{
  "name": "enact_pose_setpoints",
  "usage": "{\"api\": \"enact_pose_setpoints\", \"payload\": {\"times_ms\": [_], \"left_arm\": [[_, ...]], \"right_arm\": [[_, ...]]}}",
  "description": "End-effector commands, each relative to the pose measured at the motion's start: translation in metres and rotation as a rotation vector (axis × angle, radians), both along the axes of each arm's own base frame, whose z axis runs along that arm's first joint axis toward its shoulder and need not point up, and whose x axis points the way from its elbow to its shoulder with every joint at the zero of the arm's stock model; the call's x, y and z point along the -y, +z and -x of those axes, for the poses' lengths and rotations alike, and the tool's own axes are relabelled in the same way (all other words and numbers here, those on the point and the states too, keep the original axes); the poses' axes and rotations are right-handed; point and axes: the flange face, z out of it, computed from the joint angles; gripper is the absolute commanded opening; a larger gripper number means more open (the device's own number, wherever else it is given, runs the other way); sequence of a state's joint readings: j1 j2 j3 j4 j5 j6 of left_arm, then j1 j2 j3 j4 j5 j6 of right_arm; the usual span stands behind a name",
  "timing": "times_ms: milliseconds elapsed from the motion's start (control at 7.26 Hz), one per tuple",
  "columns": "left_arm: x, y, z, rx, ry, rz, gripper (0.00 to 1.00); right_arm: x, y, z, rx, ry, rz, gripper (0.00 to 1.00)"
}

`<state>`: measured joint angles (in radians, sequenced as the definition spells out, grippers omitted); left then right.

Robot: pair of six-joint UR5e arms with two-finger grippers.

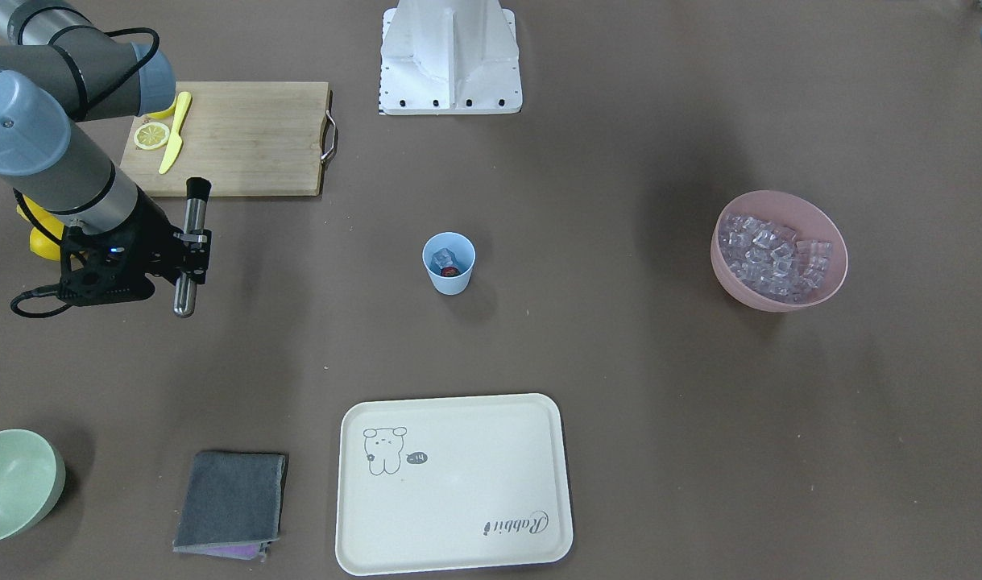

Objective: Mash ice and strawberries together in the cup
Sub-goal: 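Lift the pestle out of the cup and carry it back toward its spot, then lower the pestle onto the table and open the right gripper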

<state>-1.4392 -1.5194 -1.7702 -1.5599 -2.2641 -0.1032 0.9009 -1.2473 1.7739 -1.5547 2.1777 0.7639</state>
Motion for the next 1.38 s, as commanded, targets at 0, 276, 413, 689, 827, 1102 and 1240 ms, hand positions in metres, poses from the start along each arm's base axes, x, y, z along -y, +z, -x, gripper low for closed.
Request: {"api": "enact_pose_setpoints", "payload": {"times_ms": [0, 276, 413, 689, 827, 1102, 1240], "left_arm": [[0.0, 0.0, 0.0, -0.002, 0.001, -0.012, 0.98], [-0.001, 0.002, 0.0, 0.0, 0.0, -0.009, 0.98], [-0.003, 0.004, 0.0, 0.001, 0.0, -0.006, 0.98], [-0.003, 0.003, 0.0, 0.0, 0.0, -0.015, 0.98], [-0.003, 0.003, 0.0, 0.0, 0.0, -0.015, 0.98], [-0.002, 0.003, 0.0, -0.001, 0.0, -0.017, 0.98], [-0.002, 0.002, 0.0, -0.001, 0.0, -0.018, 0.98]], "right_arm": [[0.01, 0.043, 0.0, -0.033, -0.017, -0.045, 0.0], [0.021, 0.086, 0.002, -0.045, -0.011, -0.023, 0.0], [0.019, 0.096, -0.002, -0.053, -0.007, -0.008, 0.0], [0.018, 0.105, -0.008, -0.06, 0.003, 0.012, 0.0], [0.013, 0.118, -0.012, -0.074, 0.002, 0.028, 0.0], [0.013, 0.124, -0.011, -0.084, 0.002, 0.035, 0.0], [0.012, 0.123, -0.01, -0.083, 0.002, 0.035, 0.0]]}}
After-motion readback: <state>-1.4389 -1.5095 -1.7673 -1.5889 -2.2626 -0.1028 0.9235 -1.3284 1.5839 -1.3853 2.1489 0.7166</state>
